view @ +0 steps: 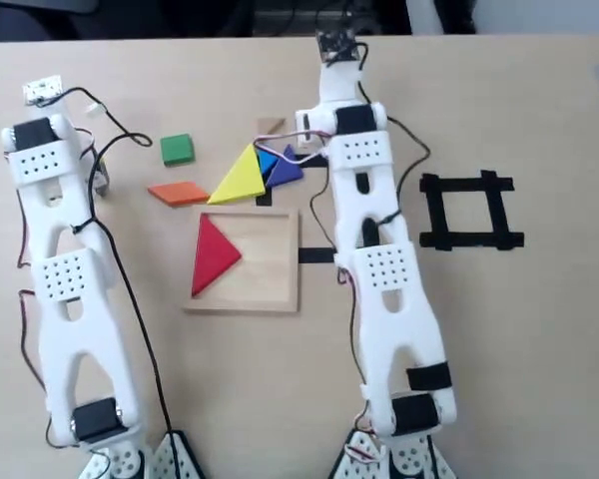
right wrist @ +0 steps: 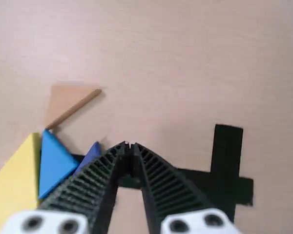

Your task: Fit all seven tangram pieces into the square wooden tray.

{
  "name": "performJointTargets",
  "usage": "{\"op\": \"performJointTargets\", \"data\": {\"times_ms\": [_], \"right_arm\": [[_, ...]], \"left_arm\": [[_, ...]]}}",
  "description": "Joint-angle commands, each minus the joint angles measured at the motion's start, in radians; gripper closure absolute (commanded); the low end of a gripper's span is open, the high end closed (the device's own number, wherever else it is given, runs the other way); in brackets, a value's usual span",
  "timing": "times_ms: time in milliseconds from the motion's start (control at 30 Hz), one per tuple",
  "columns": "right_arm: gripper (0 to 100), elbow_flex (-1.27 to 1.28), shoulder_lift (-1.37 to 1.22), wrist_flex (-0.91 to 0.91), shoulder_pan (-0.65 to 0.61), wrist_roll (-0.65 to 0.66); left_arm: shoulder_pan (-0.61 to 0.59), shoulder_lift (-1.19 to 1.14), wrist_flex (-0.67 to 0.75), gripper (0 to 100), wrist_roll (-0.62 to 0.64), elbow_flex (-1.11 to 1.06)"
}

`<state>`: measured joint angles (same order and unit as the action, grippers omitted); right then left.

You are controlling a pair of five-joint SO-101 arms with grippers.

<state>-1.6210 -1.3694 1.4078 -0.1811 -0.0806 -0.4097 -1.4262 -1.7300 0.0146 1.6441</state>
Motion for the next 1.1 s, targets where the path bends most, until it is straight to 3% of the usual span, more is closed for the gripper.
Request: {"op": "performJointTargets", "data": {"times_ms": [0, 133, 233, 400, 567, 667, 867, 1067], "right_arm": [[98.8, -0.048, 0.185, 0.199, -0.044, -0.023], [98.7, -0.048, 0.22, 0.318, -0.158, -0.014], [98.7, -0.044, 0.209, 0.245, -0.23, -0.012], [98.7, -0.048, 0.081, -0.147, -0.279, -0.014], [98.7, -0.047, -0.119, -0.684, -0.276, -0.014], [98.7, -0.051, -0.186, -0.835, -0.275, -0.014], [98.8, -0.051, -0.223, -0.968, -0.267, -0.017], [98.8, -0.05, -0.219, -0.899, -0.264, -0.014]], "left_arm": [[0.001, 0.003, 0.0, 87, 0.0, 0.019], [0.001, 0.003, 0.0, 87, 0.0, 0.019], [0.001, 0.003, 0.0, 87, 0.0, 0.019], [0.001, 0.005, -0.02, 87, 0.0, 0.021], [0.001, 0.005, -0.02, 87, 0.0, 0.021], [0.004, 0.005, -0.02, 87, 0.0, 0.021], [0.004, 0.005, -0.021, 87, 0.0, 0.021], [0.002, 0.005, -0.029, 87, 0.0, 0.019]]}}
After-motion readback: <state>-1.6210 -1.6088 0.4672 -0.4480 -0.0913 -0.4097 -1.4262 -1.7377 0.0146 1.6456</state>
